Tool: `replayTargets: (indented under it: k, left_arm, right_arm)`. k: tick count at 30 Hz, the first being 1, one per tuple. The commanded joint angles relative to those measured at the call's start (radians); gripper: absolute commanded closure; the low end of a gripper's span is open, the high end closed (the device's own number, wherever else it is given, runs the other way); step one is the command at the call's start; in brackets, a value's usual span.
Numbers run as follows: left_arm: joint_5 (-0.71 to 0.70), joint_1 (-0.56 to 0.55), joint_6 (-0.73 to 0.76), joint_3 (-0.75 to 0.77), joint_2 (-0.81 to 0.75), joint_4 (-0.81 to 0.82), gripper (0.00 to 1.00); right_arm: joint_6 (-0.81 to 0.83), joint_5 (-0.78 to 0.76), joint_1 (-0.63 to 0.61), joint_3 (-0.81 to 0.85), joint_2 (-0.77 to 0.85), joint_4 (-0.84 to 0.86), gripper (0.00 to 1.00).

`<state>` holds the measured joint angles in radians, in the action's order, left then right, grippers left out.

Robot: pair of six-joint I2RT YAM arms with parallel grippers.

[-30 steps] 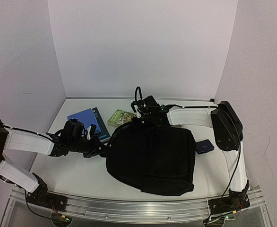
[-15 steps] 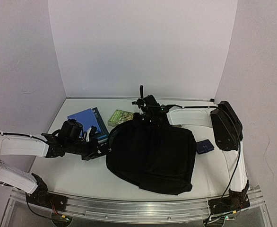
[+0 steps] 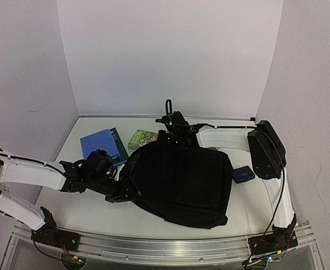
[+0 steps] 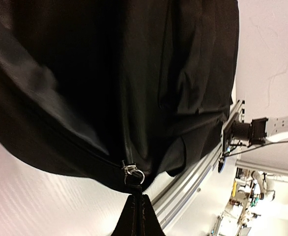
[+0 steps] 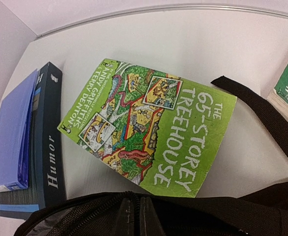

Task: Pack the student bag
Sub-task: Unzip the student bag at the center of the board.

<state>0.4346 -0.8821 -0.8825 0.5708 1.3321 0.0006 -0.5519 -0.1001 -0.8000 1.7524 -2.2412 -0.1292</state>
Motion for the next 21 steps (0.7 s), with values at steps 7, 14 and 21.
replayTargets:
  k: [7, 14, 21]
  left_arm:
    - [0.006, -0.105, 0.016, 0.122, 0.063, -0.052, 1.00]
    - [-0.005, -0.131, 0.029, 0.209, 0.159, -0.029, 1.00]
    - [-0.034, -0.146, 0.028, 0.253, 0.194, -0.021, 0.97]
  right_arm:
    - [-0.035, -0.061, 0.019, 0.083, -0.046, 0.077, 1.00]
    - [-0.046, -0.057, 0.019, 0.063, -0.042, 0.094, 1.00]
    - [-0.024, 0.012, 0.019, 0.039, 0.003, 0.099, 0.88]
